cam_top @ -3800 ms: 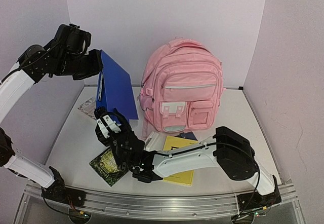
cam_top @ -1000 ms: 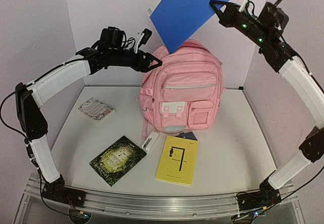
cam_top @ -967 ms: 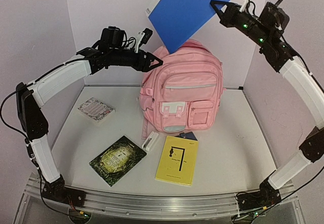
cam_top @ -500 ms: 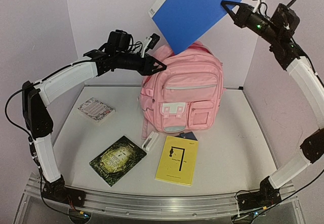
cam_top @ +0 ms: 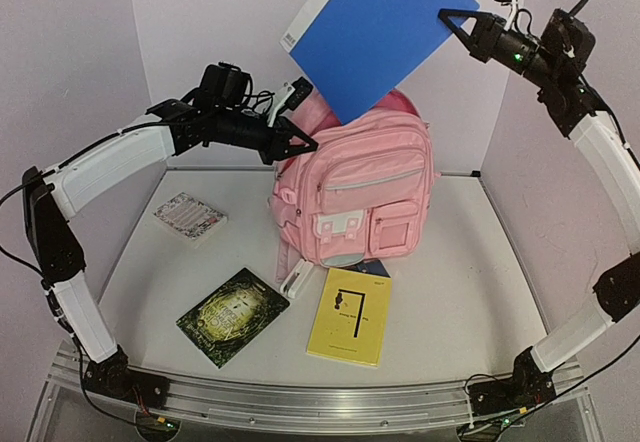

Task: Pack the student bag
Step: Place the files in the student bag.

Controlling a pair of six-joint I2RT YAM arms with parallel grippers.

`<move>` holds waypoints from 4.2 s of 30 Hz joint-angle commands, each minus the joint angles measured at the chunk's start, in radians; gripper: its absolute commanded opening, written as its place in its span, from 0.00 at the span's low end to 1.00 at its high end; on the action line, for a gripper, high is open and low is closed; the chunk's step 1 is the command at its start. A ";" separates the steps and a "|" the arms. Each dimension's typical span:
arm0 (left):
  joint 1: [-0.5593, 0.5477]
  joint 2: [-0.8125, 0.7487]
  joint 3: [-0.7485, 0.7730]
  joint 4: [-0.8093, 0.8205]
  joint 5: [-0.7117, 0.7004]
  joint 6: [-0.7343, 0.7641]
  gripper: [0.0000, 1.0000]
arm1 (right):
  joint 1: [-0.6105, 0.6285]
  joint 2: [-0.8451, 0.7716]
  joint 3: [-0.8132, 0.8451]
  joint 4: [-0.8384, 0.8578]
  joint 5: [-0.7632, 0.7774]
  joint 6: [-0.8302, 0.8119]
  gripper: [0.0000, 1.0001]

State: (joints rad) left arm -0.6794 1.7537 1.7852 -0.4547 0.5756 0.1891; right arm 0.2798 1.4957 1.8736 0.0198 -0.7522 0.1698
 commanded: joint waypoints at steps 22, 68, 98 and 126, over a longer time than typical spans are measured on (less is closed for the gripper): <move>0.021 -0.163 -0.025 -0.335 0.036 0.179 0.00 | -0.004 0.053 0.110 0.219 -0.083 0.002 0.00; 0.169 -0.227 -0.048 -0.012 -0.038 -0.129 0.70 | -0.043 -0.056 -0.029 -0.414 -0.245 -0.470 0.00; 0.169 -0.179 -0.106 0.147 0.154 -0.237 0.93 | -0.042 0.077 0.013 -0.513 -0.191 -0.455 0.63; 0.223 -0.237 -0.279 0.184 -0.043 -0.399 0.94 | -0.041 -0.146 -0.388 -0.089 0.270 -0.005 0.98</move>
State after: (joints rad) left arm -0.5065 1.5898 1.5547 -0.3126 0.6336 -0.1025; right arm 0.2405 1.4452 1.5506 -0.2044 -0.6026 0.0384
